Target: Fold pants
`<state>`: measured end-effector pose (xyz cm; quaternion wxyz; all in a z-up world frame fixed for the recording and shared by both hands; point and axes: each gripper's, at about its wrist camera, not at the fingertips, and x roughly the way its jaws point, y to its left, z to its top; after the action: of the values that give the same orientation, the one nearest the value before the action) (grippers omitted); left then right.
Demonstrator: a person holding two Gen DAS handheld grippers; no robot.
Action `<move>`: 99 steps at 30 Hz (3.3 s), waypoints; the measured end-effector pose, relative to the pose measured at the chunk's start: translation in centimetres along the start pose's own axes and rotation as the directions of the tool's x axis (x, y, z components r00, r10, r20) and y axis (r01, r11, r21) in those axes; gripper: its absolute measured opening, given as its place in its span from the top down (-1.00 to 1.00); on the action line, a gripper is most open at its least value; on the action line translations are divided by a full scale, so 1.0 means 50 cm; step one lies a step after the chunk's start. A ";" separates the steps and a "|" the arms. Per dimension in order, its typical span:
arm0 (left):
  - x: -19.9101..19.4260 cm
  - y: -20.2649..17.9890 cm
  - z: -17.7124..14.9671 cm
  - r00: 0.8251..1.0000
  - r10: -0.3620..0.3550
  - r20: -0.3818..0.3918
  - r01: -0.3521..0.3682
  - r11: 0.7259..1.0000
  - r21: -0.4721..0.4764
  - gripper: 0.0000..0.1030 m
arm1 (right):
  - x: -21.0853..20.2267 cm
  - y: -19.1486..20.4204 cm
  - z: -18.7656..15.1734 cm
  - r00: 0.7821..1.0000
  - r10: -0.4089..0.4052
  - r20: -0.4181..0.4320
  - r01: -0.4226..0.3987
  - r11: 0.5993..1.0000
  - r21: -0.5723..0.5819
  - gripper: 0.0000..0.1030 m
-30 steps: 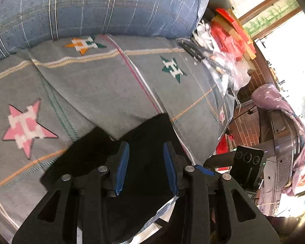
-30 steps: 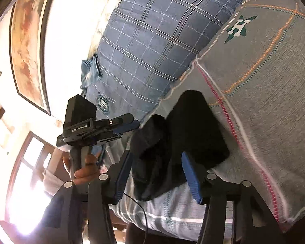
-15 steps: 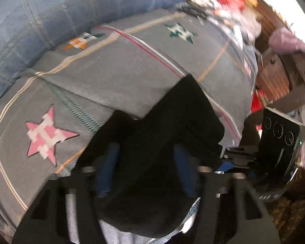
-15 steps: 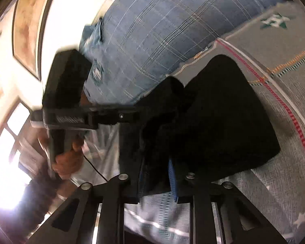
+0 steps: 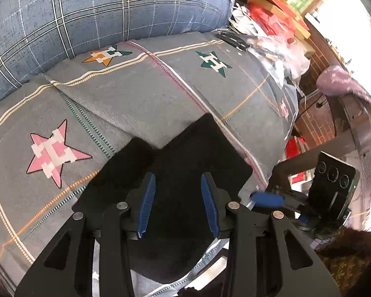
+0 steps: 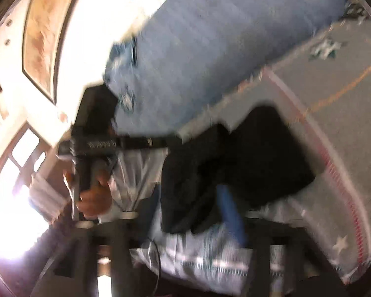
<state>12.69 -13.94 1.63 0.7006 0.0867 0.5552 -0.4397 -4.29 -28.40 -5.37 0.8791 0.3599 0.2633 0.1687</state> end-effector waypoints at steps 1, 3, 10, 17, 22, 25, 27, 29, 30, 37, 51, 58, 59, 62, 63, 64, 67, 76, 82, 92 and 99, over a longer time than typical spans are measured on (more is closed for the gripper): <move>-0.004 -0.002 0.004 1.000 -0.003 0.000 0.003 1.000 0.004 0.29 | 0.002 -0.002 0.004 1.000 -0.002 0.013 0.002 1.000 -0.005 -0.43; -0.013 -0.004 0.023 1.000 -0.016 0.012 0.015 1.000 0.020 0.07 | 0.022 -0.009 0.010 1.000 -0.001 0.012 0.001 1.000 -0.016 -0.43; 0.054 -0.009 0.033 0.981 0.145 -0.125 -0.123 0.978 0.166 -0.58 | 0.114 0.001 -0.024 0.997 -0.025 -0.071 0.022 0.999 -0.039 -0.34; 0.070 0.015 -0.023 0.986 0.118 -0.120 -0.101 0.985 0.141 0.08 | 0.122 -0.005 -0.007 0.994 0.023 -0.103 -0.020 0.999 0.032 0.77; -0.040 0.010 -0.022 0.999 -0.012 0.043 0.010 0.999 0.033 0.14 | 0.068 0.048 0.033 0.993 0.117 -0.031 -0.118 0.993 -0.015 0.77; -0.067 -0.032 -0.002 0.993 -0.043 0.107 0.039 0.999 0.034 0.14 | 0.019 0.040 0.054 0.991 0.135 0.022 -0.135 0.991 -0.007 0.78; -0.040 -0.059 0.016 0.994 -0.037 0.102 0.032 0.998 0.050 0.14 | -0.012 0.004 0.057 0.994 0.092 0.057 -0.093 0.996 0.017 0.78; 0.015 -0.085 0.029 0.997 -0.025 0.072 0.021 0.998 0.057 0.14 | -0.027 -0.042 0.055 0.997 0.043 0.070 -0.048 0.997 0.067 0.78; 0.049 -0.092 0.036 0.999 -0.019 0.045 0.017 0.999 0.049 0.14 | -0.033 -0.067 0.049 0.997 0.019 0.073 -0.026 0.995 0.097 0.78; 0.181 -0.104 0.052 0.989 0.141 -0.039 -0.140 0.990 0.014 -0.06 | -0.037 -0.177 0.021 0.999 -0.046 0.011 0.042 0.974 0.220 0.60; -0.018 0.045 -0.191 0.980 0.049 0.191 0.038 0.904 -0.427 -0.57 | -0.019 -0.144 0.101 0.997 -0.061 -0.047 0.066 0.993 0.100 -0.03; 0.037 0.054 -0.218 0.984 0.001 0.179 0.095 0.842 -0.531 -0.56 | 0.049 -0.061 0.091 0.969 -0.192 -0.153 0.152 0.959 -0.238 0.92; 0.037 0.048 -0.211 0.982 -0.005 0.187 0.106 0.840 -0.532 -0.56 | 0.042 -0.053 0.099 0.974 -0.176 -0.144 0.138 0.960 -0.244 0.92; 0.036 0.022 -0.175 0.975 0.083 0.206 0.038 0.852 -0.522 -0.57 | 0.019 -0.043 0.134 0.981 -0.175 -0.080 0.149 0.954 -0.259 0.93; 0.042 0.020 -0.167 0.973 0.101 0.207 0.023 0.850 -0.526 -0.57 | 0.022 -0.050 0.144 0.980 -0.183 -0.078 0.158 0.954 -0.254 0.93; 0.053 0.023 -0.160 0.973 0.117 0.201 0.008 0.847 -0.531 -0.57 | 0.038 -0.066 0.149 0.969 -0.230 -0.084 0.200 0.941 -0.273 0.92; 0.108 0.040 -0.150 0.983 0.141 0.121 -0.049 0.824 -0.565 -0.62 | 0.080 -0.129 0.139 0.950 -0.262 -0.170 0.223 0.950 -0.219 0.92; 0.042 0.036 -0.199 0.962 0.159 0.221 -0.002 0.815 -0.579 -0.62 | 0.019 -0.153 0.180 0.986 -0.085 -0.142 0.084 0.996 -0.013 -0.10; 0.089 0.050 -0.203 0.973 0.091 0.212 0.064 0.776 -0.628 -0.50 | 0.090 -0.132 0.145 0.956 -0.162 -0.244 0.137 0.984 -0.115 0.28; -0.049 0.070 -0.194 0.938 0.112 0.327 0.122 0.779 -0.616 -0.08 | 0.055 -0.020 0.161 0.986 0.029 -0.162 -0.029 1.000 0.005 0.54; 0.013 0.139 -0.223 0.952 0.272 0.140 -0.113 0.739 -0.664 -0.26 | 0.128 -0.114 0.108 0.948 -0.222 -0.228 0.225 0.974 -0.014 0.65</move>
<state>9.82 -3.35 -5.57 0.7879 -0.1549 0.5764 -0.1517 4.63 -32.13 -8.40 0.8541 0.3115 0.4025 0.1066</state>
